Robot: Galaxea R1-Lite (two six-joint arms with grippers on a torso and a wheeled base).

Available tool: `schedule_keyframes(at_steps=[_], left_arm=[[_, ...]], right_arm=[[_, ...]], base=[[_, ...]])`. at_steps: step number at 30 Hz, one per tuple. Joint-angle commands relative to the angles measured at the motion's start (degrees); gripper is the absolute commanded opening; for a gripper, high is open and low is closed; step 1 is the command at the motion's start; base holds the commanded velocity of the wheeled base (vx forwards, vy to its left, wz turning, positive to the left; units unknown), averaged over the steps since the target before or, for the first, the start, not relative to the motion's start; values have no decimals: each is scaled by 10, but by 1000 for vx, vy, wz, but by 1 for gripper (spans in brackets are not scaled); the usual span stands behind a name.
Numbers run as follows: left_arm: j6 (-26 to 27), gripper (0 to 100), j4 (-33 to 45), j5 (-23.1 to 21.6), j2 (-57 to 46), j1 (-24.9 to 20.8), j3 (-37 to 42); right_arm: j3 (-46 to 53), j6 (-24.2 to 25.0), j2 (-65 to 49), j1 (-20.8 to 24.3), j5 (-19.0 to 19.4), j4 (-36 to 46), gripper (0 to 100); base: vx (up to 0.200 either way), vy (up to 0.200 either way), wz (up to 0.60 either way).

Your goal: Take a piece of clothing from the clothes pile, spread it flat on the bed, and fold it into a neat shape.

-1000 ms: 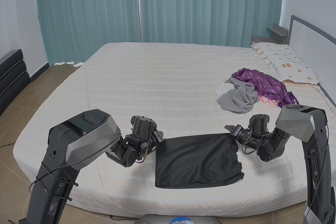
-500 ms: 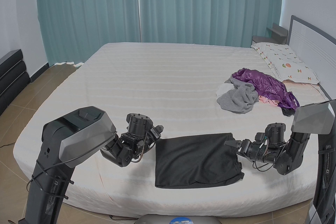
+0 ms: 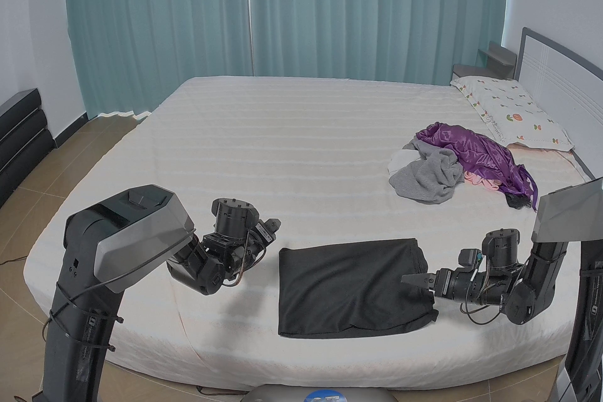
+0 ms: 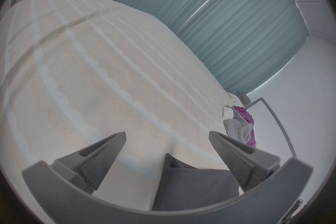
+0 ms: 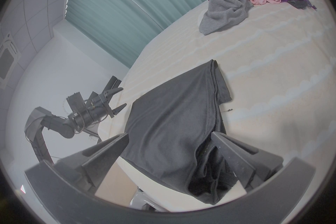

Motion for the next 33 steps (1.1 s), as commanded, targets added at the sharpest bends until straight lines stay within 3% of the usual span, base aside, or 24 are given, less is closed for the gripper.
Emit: schedule_keyframes(at_steps=[1, 7, 8, 33], left_arm=[[0, 100, 1, 0, -1, 0, 0], [10, 100, 1, -1, -1, 0, -1], [10, 100, 2, -1, -1, 0, -1], [10, 100, 3, -2, -1, 0, -1]], right_arm=[[12, -15, 0, -3, 0, 4, 100], [16, -34, 9, 0, -5, 4, 100], [17, -37, 9, -1, -5, 4, 0], [79, -157, -17, -43, -20, 5, 0]], base=[[0, 0, 0], [0, 0, 0], [0, 0, 0], [0, 0, 0]])
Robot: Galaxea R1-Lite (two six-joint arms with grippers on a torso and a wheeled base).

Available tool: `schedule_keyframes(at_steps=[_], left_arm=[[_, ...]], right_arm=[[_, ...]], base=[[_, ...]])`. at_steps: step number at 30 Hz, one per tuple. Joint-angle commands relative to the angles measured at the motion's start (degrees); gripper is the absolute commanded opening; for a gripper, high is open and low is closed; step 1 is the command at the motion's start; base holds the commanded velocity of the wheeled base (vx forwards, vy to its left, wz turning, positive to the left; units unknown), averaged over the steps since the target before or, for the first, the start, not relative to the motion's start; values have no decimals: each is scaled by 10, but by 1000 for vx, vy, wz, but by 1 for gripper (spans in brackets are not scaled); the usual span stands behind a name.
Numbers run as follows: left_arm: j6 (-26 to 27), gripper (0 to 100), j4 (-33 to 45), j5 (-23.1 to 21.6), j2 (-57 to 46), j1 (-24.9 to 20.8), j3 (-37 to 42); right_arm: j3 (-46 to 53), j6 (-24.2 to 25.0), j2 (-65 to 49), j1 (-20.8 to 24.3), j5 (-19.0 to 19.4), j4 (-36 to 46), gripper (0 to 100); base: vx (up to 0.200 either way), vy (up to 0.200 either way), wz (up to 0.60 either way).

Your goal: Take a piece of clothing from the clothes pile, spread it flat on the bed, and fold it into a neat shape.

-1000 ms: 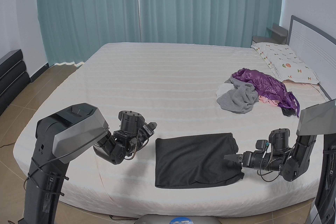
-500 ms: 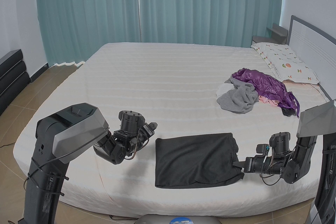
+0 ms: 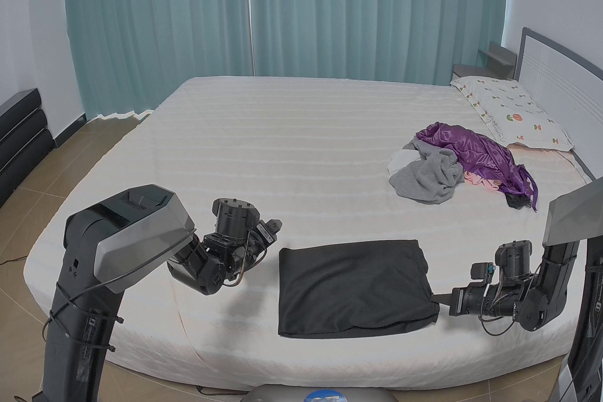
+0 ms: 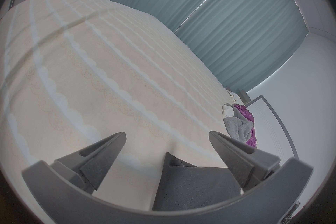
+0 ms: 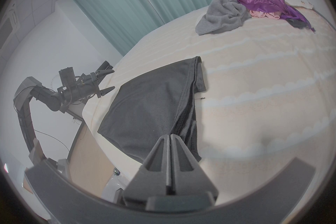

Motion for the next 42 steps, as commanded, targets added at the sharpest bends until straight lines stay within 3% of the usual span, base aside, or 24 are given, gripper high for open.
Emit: schedule_keyframes(at_steps=[1, 17, 18, 28, 34, 37, 42], left_arm=[[0, 100, 0, 0, 0, 1, 0], [0, 100, 0, 0, 0, 1, 0], [0, 100, 0, 0, 0, 1, 0], [0, 100, 0, 0, 0, 1, -1], [0, 100, 0, 0, 0, 1, -1], [0, 100, 0, 0, 0, 1, -1], [0, 100, 0, 0, 0, 1, -2]], right_arm=[[11, -17, -8, -7, 0, 0, 0], [31, -100, 10, -24, 1, 3, 0], [32, -105, 13, -24, 0, 4, 100], [-14, -97, 24, -35, 2, 6, 100], [-104, 68, 28, -37, 2, 8, 100], [-139, 114, 36, -38, 1, 8, 100], [-149, 145, 34, -40, 6, 7, 100]], base=[[0, 0, 0], [0, 0, 0], [0, 0, 0], [0, 0, 0], [0, 0, 0], [0, 0, 0], [0, 0, 0]])
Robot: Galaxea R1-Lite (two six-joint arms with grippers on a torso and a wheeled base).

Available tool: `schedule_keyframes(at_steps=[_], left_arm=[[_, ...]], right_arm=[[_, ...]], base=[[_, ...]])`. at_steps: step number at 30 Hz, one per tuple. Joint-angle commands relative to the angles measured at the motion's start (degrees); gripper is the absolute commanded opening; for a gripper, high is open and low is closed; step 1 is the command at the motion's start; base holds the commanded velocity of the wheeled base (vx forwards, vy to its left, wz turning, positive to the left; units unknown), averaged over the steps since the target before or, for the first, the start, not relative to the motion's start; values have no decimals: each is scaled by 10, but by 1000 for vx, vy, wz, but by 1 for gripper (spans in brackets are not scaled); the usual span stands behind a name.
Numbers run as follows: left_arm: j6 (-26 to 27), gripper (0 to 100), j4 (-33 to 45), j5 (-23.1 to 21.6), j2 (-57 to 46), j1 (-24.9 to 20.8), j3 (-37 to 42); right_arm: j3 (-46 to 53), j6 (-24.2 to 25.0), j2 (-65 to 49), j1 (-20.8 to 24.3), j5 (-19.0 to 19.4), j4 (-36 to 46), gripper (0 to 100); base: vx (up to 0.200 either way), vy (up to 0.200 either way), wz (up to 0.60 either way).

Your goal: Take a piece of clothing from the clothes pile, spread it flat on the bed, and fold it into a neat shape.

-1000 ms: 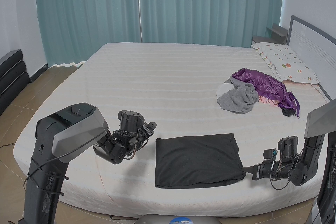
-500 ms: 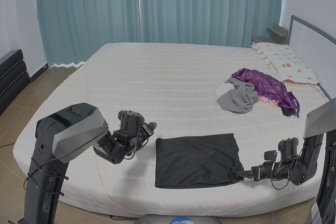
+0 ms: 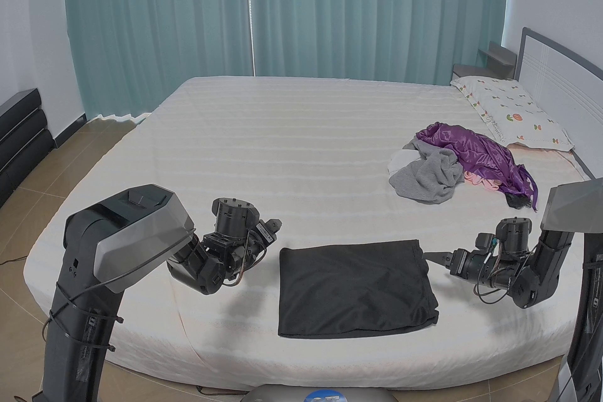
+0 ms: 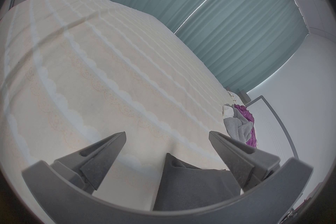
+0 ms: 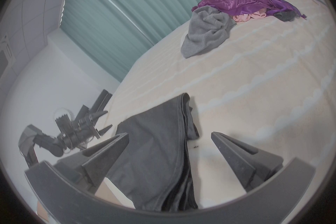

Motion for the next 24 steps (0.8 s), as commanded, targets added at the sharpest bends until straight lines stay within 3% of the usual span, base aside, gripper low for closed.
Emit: schedule_keyframes(at_steps=[1, 10, 19, 24], left_arm=[[0, 100, 0, 0, 0, 0, -1], [1, 100, 0, 0, 1, -1, -1], [1, 100, 0, 0, 2, 0, -1], [1, 100, 0, 0, 2, 0, -1]], right_arm=[[-20, 24, 4, 7, 2, -2, 100], [21, 104, -50, 102, -2, -4, 100], [64, 88, -47, 120, -3, 35, 100], [64, 8, -54, 100, -3, 117, 100]], base=[[0, 0, 0], [0, 0, 0], [0, 0, 0], [0, 0, 0]])
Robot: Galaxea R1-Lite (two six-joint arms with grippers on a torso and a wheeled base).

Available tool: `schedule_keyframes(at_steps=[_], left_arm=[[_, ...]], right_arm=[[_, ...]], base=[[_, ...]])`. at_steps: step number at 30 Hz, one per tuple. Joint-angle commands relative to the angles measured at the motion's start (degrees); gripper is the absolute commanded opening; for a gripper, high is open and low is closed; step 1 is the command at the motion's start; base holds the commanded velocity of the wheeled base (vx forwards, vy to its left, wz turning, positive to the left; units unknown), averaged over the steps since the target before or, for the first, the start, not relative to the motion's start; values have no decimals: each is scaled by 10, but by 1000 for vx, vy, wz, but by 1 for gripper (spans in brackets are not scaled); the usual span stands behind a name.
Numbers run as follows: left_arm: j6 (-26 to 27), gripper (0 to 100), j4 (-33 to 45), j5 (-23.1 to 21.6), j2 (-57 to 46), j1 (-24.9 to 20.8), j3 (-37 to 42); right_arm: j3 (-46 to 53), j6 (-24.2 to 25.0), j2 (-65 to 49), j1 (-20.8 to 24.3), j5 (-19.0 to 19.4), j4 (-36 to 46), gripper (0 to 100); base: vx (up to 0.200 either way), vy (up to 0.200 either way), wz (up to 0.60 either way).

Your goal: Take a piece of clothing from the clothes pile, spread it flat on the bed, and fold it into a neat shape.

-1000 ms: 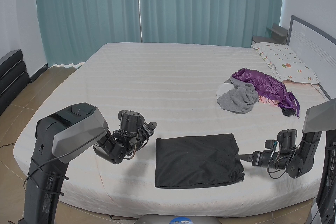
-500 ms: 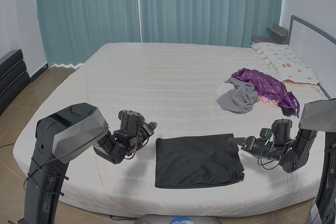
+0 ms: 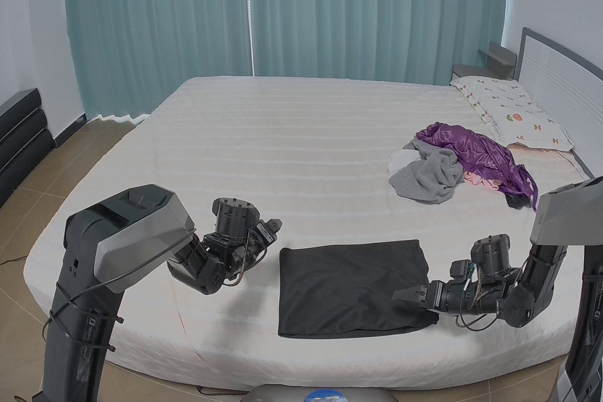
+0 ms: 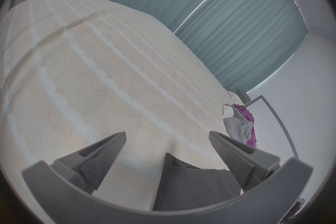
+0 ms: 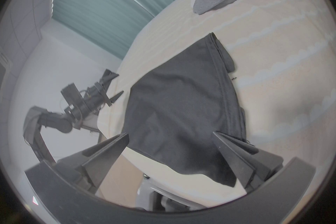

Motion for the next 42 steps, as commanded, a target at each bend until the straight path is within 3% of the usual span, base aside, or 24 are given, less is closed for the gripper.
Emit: schedule_keyframes(at_steps=[1, 7, 16, 21, 23, 26, 35, 42], left_arm=[[0, 100, 0, 0, 2, 0, 0], [0, 100, 0, 0, 2, 1, 0], [0, 100, 0, 0, 2, 0, 0], [-1, 100, 0, 0, 2, 1, 0], [0, 100, 0, 0, 2, 0, 0], [-1, 100, 0, 0, 2, 0, 0], [-1, 100, 0, -1, 0, -2, 0], [-1, 100, -2, -2, 0, -4, 0]], right_arm=[[2, -64, -9, -23, -1, 48, 100], [-1, -97, -24, -59, -10, 81, 100], [-36, -111, -46, -65, -9, 120, 100], [-104, -68, -12, -69, -12, 121, 100], [-163, -7, 19, -64, -33, 122, 100], [-221, 36, 66, -58, -70, 120, 100], [-337, 78, 161, -41, -157, 114, 100], [-371, 112, 173, -38, -168, 114, 100]], base=[[0, 0, 0], [0, 0, 0], [0, 0, 0], [0, 0, 0], [0, 0, 0], [0, 0, 0], [0, 0, 0], [0, 0, 0]])
